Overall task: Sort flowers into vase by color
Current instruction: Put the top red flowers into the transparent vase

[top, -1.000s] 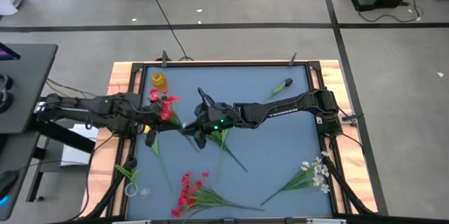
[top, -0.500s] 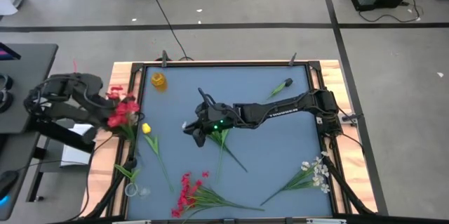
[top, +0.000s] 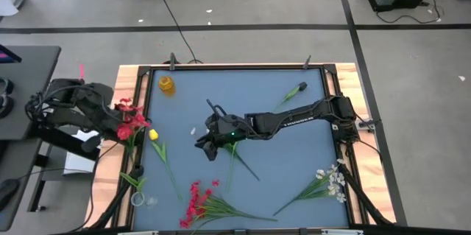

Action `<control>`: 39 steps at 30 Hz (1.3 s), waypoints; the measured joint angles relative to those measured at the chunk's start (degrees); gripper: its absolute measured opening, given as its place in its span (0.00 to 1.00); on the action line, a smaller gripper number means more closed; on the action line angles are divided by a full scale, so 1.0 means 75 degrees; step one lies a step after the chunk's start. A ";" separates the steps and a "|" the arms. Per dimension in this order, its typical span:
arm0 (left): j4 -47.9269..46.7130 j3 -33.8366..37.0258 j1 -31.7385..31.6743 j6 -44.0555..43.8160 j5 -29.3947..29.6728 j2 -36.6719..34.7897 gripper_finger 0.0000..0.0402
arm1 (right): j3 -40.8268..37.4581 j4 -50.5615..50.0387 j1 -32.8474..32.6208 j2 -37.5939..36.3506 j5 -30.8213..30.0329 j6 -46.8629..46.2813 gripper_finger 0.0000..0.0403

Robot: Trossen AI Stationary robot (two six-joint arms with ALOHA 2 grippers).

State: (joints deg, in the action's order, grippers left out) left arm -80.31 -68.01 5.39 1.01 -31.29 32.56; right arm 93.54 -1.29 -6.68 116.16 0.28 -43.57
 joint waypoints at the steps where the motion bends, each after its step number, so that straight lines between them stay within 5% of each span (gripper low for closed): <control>1: -0.0026 0.0000 0.0000 -0.0058 -0.0209 0.0000 0.02 | 0.0000 -0.0031 0.0000 0.0000 0.0011 0.0000 0.28; 10: 0.0063 0.0000 0.0000 0.0089 -0.1158 -0.0015 0.02 | 0.0000 -0.0037 0.0023 0.0000 0.0096 0.0012 0.28; 15: 0.1200 0.0003 0.0000 0.0158 -0.1532 -0.0001 0.02 | 0.0000 -0.0196 0.0048 0.0000 -0.0012 0.0029 0.28; 30: 0.2366 0.0666 0.0045 0.0377 -0.1605 0.0000 0.02 | 0.0000 -0.0264 0.0585 0.0000 0.0689 0.0212 0.28; 39: 0.2806 0.1176 0.0875 -0.0155 -0.1339 -0.0003 0.02 | 0.0000 -0.0369 0.0618 0.0000 0.0929 0.0321 0.28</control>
State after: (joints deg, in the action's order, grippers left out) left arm -59.27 -59.18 11.95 -0.15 -41.33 32.53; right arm 93.54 -4.05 -2.04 116.16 7.25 -41.17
